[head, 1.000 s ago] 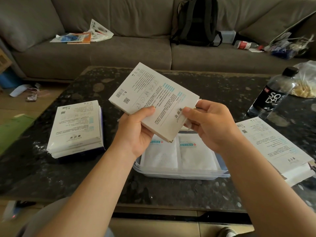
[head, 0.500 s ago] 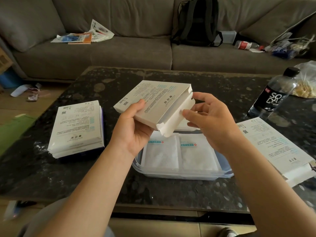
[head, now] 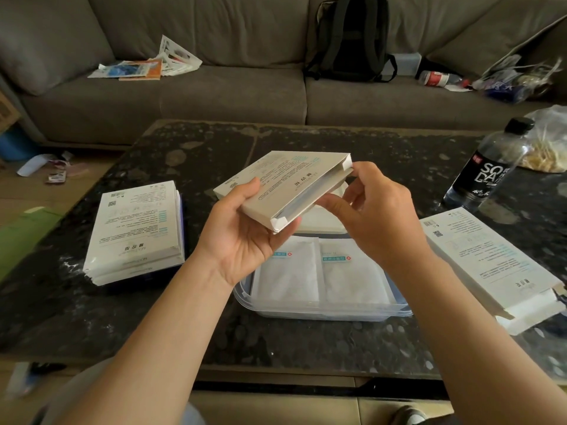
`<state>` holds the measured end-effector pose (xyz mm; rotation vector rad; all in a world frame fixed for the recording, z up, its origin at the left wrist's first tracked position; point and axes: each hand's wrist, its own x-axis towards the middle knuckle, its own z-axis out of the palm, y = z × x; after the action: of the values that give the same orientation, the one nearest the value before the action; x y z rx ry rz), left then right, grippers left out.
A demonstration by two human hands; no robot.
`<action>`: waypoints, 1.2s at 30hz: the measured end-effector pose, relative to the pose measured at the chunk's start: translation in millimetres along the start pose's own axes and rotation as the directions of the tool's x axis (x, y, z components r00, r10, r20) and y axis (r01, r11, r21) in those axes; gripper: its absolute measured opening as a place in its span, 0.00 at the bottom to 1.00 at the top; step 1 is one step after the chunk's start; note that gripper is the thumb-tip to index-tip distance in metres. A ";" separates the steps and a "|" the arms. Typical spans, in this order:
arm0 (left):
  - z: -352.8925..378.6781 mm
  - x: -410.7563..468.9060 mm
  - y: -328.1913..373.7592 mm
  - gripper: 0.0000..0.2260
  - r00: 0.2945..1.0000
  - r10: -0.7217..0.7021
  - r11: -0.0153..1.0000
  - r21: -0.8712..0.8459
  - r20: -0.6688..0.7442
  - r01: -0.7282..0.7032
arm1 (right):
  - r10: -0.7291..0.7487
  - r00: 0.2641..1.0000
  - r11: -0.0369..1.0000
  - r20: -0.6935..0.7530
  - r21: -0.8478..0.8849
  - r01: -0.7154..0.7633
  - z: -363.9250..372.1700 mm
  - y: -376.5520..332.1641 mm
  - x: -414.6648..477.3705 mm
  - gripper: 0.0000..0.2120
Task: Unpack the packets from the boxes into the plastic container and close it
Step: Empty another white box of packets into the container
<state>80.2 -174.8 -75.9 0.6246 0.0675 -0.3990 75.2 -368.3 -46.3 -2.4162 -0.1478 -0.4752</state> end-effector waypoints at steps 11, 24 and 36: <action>4.7 1.8 -6.6 0.24 0.996 0.071 0.997 0.028 -0.061 -0.069 | 0.120 0.973 0.963 -0.196 0.260 -0.067 -0.9 1.8 6.0 0.12; -0.3 2.5 -5.9 0.26 0.998 0.020 0.999 0.042 -0.065 -0.017 | 0.422 0.905 0.706 -0.045 0.643 -0.297 -0.8 11.5 14.6 0.05; -2.8 5.2 -8.5 0.26 0.990 0.088 0.991 0.111 -0.106 -0.076 | 0.430 0.895 0.663 0.116 0.633 -0.400 7.1 4.4 16.5 0.10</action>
<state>82.0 -181.2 -83.8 0.7526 0.1268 -0.2888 93.5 -367.5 -47.8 -1.6706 0.2357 -0.2063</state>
